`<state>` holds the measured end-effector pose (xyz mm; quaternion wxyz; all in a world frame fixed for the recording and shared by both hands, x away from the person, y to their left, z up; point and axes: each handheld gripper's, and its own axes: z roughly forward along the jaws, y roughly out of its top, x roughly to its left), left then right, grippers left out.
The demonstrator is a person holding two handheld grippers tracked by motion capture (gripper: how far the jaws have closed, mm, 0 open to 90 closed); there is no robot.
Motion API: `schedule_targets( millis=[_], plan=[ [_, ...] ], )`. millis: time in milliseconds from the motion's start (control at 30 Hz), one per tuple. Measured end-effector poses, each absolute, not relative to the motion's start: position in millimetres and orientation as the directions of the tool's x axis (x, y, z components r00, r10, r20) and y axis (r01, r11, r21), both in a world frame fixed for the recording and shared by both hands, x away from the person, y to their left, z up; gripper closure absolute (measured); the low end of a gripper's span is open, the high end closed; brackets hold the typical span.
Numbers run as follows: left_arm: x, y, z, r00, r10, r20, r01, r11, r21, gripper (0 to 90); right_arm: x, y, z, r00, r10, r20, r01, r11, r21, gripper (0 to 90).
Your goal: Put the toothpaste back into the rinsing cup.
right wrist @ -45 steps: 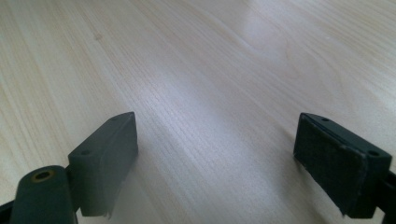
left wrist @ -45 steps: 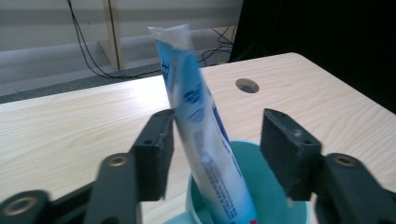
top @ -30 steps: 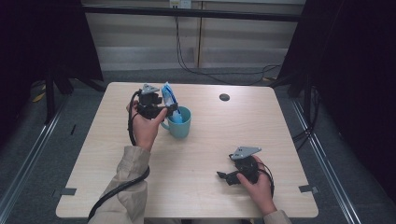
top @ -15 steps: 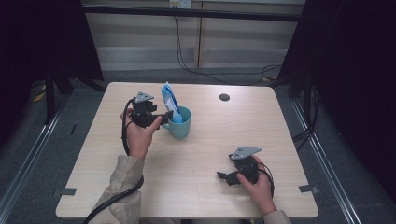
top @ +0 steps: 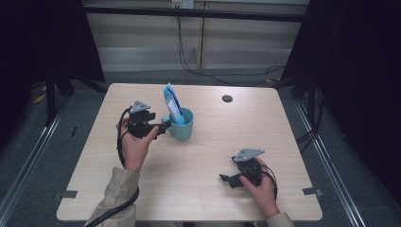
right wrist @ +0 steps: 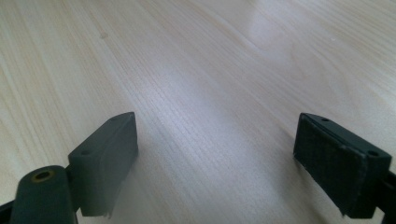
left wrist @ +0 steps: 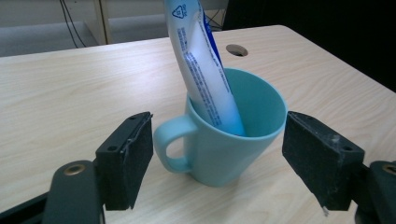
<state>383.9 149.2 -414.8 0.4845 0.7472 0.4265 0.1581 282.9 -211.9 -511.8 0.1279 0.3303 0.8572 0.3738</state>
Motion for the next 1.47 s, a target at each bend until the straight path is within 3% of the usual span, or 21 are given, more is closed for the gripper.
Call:
schedule_targets(
  millis=[767,1467],
  plan=[
    [359,154,-456,0.614,0.775,-0.147,0.496,-0.234,0.836,25.1,283,-212,-512,-0.752,0.659,0.027,0.468,0.505,0.725,13.4],
    [339,138,-497,0.676,0.736,-0.041,0.487,-0.404,0.774,25.0,283,-212,-512,-0.753,0.657,0.027,0.467,0.505,0.725,13.3]
  ],
)
